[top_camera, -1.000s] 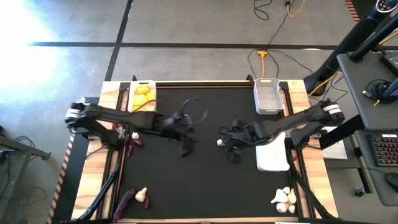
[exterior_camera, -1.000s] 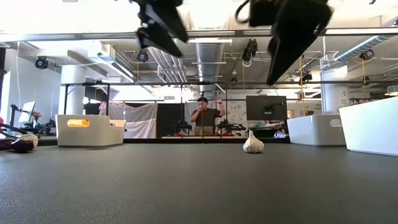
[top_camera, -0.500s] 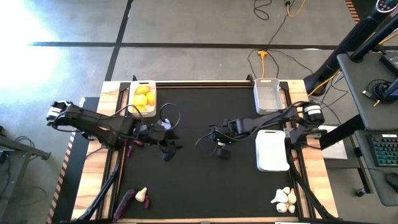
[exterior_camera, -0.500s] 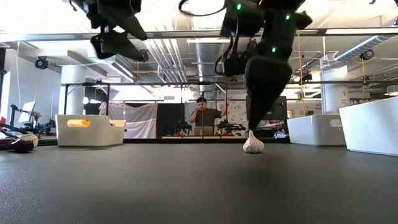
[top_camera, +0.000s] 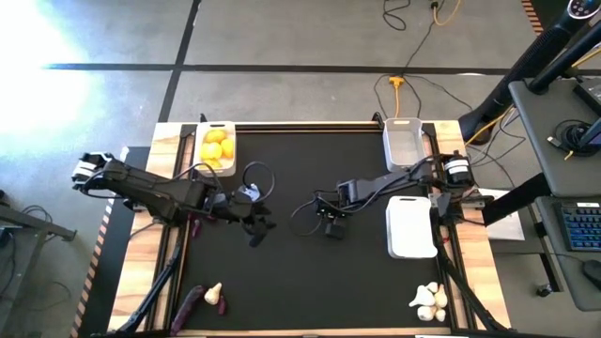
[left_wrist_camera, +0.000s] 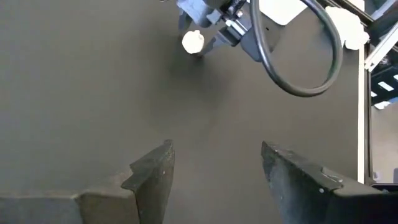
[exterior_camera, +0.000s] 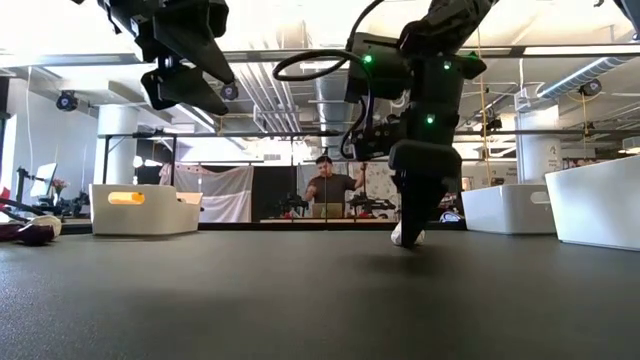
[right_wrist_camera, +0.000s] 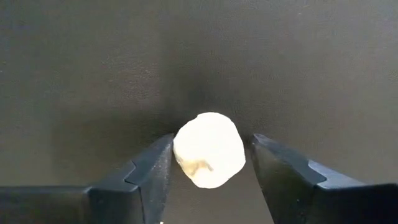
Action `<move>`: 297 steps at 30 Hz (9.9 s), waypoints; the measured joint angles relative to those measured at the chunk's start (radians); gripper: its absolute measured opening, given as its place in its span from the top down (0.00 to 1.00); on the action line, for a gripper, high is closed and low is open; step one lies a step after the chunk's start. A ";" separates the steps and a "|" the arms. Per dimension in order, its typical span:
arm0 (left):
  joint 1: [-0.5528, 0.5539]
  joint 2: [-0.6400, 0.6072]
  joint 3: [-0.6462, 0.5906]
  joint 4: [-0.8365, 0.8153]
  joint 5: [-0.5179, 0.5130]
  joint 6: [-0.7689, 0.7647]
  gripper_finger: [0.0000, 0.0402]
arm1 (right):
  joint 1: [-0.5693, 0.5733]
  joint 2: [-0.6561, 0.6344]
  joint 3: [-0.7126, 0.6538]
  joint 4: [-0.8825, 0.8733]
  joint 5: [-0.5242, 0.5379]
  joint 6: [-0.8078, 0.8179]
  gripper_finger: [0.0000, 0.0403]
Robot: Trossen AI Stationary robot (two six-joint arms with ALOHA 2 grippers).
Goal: Sort produce into baskets
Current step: Put the white garlic into the right white bin
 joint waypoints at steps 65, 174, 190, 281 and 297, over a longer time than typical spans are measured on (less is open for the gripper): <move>-0.013 -0.008 0.002 0.066 -0.145 0.072 0.44 | 0.160 -0.754 -0.539 -0.409 -0.031 0.919 0.69; -0.016 -0.009 0.002 0.246 -0.156 0.234 0.44 | 0.914 0.033 0.038 -0.299 -0.708 1.446 0.24; -0.016 -0.009 0.002 0.280 -0.156 0.226 0.44 | 0.922 0.034 -0.001 -0.299 -0.674 1.327 0.37; -0.020 -0.009 0.093 0.238 -0.119 0.208 0.44 | 0.139 -0.538 -0.214 -0.776 -0.052 0.657 0.36; -0.021 -0.009 0.093 0.239 -0.119 0.272 0.44 | 0.803 -0.378 0.169 -0.546 -0.193 1.085 0.31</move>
